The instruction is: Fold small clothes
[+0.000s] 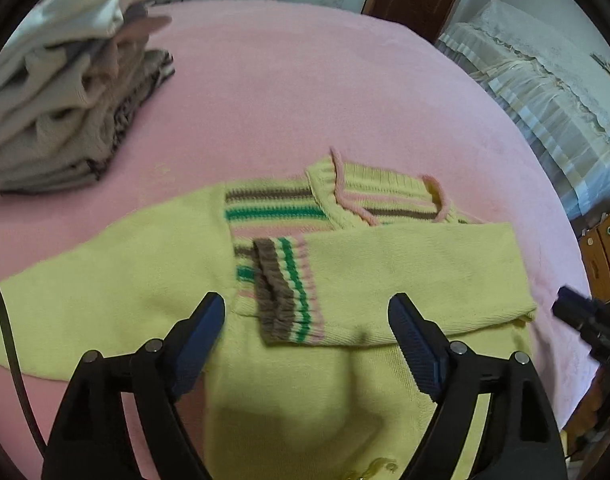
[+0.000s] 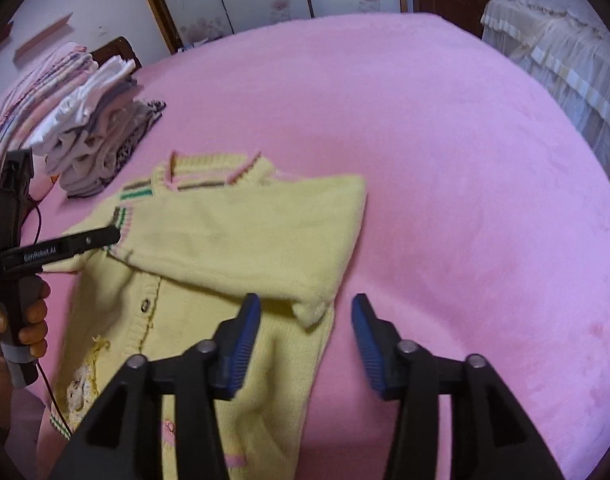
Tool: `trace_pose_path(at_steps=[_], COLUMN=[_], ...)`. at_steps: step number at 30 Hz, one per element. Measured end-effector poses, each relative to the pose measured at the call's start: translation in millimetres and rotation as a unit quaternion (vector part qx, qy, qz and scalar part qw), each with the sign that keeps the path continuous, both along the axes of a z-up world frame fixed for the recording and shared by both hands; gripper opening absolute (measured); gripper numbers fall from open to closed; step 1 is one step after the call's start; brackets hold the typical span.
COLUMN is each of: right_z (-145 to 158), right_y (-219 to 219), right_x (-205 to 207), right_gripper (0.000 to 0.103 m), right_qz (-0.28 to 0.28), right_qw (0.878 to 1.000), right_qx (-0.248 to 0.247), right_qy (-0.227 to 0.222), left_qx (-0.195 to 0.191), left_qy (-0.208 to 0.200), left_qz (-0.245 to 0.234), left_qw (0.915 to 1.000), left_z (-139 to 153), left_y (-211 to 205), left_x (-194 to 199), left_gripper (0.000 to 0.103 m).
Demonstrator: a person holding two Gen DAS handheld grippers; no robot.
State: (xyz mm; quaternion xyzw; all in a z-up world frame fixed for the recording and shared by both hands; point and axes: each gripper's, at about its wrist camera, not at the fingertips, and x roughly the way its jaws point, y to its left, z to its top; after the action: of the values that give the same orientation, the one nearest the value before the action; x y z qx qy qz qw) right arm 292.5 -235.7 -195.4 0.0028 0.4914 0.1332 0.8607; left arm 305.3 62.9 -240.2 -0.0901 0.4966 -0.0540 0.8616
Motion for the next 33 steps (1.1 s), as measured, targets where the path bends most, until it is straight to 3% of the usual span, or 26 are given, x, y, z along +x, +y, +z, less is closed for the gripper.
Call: trace_pose_path(at_steps=[3,5,8,11,12,13,18,24,28,33], right_z=[4.2,-1.4,-17.9,-38.2,-46.4,-52.6,-65.9,-64.0,-51.5,-20.7], right_y=[-7.9,-9.7,-10.5,-7.4,-7.1,-6.1,-0.3,-1.3,-1.3,7.0], right_x=[20.9,38.7,69.0,93.6,99.3,102.1,98.9,93.6,91.8,69.8], right_gripper=[0.056,0.056,0.053,0.032,0.017,0.013,0.013,0.014,0.017,0.017], right_qz=[-0.022,-0.032,-0.048,-0.055,-0.06,-0.065,-0.064,-0.07,-0.076,-0.064], right_qw=[1.0,0.999,0.999,0.998,0.997,0.996,0.994,0.994,0.993,0.996], right_qx=[0.002,-0.005,-0.009,-0.024,-0.035,-0.048,-0.078,-0.081,-0.082,-0.069], right_qy=[-0.007,-0.008,0.006,0.027,0.034,0.04,0.036,0.035,0.03,0.003], left_qx=[-0.005,-0.011,-0.007,0.047,0.054,0.057,0.082,0.072,0.085,0.08], left_qy=[0.003,0.017,0.029,0.02,0.02,0.019,0.015,0.017,0.006,-0.021], left_qz=[0.014,0.026,0.042,0.057,0.058,0.061,0.052,0.058,0.067,0.076], left_qw=[0.9999,0.9995,0.9987,0.9971,0.9966,0.9964,0.9952,0.9956,0.9942,0.9936], left_z=[-0.4,-7.2,-17.6,-23.7,-26.1,-28.2,-37.3,-36.2,-19.6,13.6], left_y=[6.2,11.1,10.2,6.6,6.7,7.3,3.7,7.7,8.4,7.3], left_x=[8.8,20.2,32.9,40.1,40.4,40.5,37.4,35.1,26.4,9.7], left_gripper=[0.08,0.06,0.046,0.031,0.031,0.031,0.031,0.033,0.06,0.081])
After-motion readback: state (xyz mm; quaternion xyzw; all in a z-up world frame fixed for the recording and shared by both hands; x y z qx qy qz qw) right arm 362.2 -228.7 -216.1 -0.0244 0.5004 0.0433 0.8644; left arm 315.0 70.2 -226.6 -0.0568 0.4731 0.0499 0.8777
